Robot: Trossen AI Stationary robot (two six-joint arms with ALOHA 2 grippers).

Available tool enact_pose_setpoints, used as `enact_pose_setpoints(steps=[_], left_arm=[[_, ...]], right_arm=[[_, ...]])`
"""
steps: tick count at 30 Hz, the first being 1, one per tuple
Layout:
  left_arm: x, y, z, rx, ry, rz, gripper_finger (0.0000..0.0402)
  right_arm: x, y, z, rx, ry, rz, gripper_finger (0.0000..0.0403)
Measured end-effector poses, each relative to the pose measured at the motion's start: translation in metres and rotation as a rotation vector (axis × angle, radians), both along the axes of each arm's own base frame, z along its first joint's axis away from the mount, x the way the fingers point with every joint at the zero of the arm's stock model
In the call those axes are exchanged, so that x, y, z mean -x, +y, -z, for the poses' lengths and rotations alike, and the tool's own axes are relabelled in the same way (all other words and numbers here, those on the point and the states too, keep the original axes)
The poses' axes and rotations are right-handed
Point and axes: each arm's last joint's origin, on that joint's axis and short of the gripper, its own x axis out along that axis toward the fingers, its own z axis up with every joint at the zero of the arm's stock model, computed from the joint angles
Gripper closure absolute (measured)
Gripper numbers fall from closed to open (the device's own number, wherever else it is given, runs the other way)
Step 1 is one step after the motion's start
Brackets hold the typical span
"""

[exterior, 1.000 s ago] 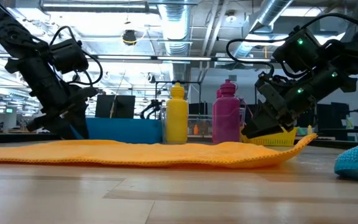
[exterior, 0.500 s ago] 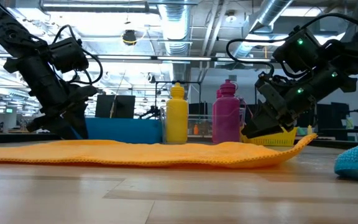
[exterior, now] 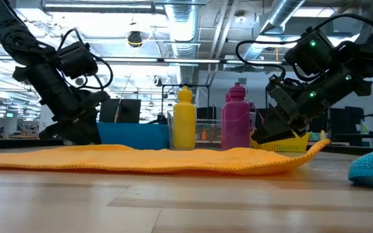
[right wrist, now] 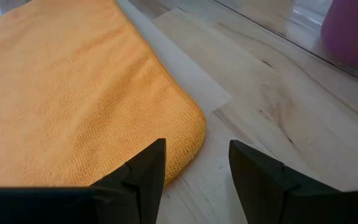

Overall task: Pick & Place Sports Items
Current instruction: Fold the orange towel

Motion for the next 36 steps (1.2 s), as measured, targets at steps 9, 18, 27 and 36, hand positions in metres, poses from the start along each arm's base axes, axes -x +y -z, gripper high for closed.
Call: enact_pose_setpoints(steps=[9, 18, 27, 36], left_arm=[[0.002, 0.000, 0.002, 0.004, 0.021, -0.003, 0.0370], [0.002, 0.000, 0.002, -0.005, 0.027, -0.001, 0.0392], [0.002, 0.000, 0.002, -0.030, 0.039, 0.029, 0.0392], [0.002, 0.000, 0.002, -0.058, 0.051, 0.055, 0.0399]], right_arm=[[0.000, 0.000, 0.000, 0.008, 0.001, 0.011, 0.0234], [0.000, 0.000, 0.000, -0.056, -0.028, 0.030, 0.0234], [0.001, -0.009, 0.000, -0.183, -0.078, 0.147, 0.0234], [0.000, 0.001, 0.002, -0.361, -0.107, 0.175, 0.0234]])
